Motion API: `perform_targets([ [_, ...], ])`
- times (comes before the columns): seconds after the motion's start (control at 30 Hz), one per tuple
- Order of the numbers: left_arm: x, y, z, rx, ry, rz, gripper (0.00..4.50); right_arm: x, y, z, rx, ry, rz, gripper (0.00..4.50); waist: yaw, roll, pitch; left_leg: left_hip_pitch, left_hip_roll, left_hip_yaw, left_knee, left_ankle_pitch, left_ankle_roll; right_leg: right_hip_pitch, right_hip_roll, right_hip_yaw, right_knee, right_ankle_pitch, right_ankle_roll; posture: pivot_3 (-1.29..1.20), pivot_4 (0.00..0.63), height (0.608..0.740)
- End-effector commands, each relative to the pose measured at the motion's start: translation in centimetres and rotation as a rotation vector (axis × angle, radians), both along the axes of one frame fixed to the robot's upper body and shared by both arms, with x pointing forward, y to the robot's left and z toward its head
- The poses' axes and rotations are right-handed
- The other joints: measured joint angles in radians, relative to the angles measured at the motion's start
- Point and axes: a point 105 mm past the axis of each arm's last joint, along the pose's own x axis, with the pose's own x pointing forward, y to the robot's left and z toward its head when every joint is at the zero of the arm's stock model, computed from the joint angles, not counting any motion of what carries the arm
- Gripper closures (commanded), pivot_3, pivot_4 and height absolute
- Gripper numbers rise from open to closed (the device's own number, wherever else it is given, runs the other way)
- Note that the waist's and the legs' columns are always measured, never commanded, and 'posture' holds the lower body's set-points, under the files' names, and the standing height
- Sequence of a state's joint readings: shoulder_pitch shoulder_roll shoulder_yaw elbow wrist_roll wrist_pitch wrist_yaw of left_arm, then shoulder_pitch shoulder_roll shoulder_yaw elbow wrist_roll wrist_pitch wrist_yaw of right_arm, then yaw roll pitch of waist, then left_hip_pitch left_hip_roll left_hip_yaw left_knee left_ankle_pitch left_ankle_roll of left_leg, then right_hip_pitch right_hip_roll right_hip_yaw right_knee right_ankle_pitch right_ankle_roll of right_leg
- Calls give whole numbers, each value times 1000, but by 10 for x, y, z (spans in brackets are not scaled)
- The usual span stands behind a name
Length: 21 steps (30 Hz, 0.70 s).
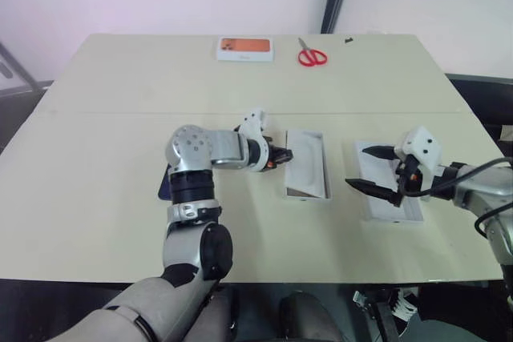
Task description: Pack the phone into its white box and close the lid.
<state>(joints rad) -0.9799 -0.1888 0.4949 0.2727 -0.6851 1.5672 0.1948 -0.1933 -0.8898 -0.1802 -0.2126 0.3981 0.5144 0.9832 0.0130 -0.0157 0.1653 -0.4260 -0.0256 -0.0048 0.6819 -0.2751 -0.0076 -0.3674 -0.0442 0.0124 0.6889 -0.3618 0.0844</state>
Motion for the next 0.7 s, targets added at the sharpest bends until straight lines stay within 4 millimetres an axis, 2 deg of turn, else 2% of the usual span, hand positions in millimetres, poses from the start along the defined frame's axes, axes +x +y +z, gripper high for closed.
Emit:
perform_targets([
  [0.03,-17,-30,1,-93,22,-87,1604,-1,5,12,-6,-53,26,0,0,0,0,0,0,0,0,0,0,0,0,0,0,0,0,0,150,740],
  [0.13,-14,-18,4,-94,7,-75,191,-1,7,12,-5,-55,31,0,0,0,0,0,0,0,0,0,0,0,0,0,0,0,0,0,150,740],
  [0.23,-4,1,17,-117,-57,-25,88,0,11,13,-4,-61,43,0,0,0,0,0,0,0,0,0,0,0,0,0,0,0,0,0,150,740],
  [0.37,22,40,61,-160,-346,131,88,3,27,12,8,-67,73,0,-5,0,0,0,0,0,0,0,0,-1,0,0,0,0,0,0,150,740],
  [0.47,38,77,75,-58,-562,241,0,10,39,6,-9,-63,77,755,-11,1,-1,1,0,0,-2,1,-2,-1,1,0,1,0,0,0,150,740],
  [0.7,43,118,62,219,-795,175,0,32,55,-2,-49,-88,36,4366,0,1,-1,0,0,0,-1,1,-2,-1,0,0,0,0,0,0,150,740],
])
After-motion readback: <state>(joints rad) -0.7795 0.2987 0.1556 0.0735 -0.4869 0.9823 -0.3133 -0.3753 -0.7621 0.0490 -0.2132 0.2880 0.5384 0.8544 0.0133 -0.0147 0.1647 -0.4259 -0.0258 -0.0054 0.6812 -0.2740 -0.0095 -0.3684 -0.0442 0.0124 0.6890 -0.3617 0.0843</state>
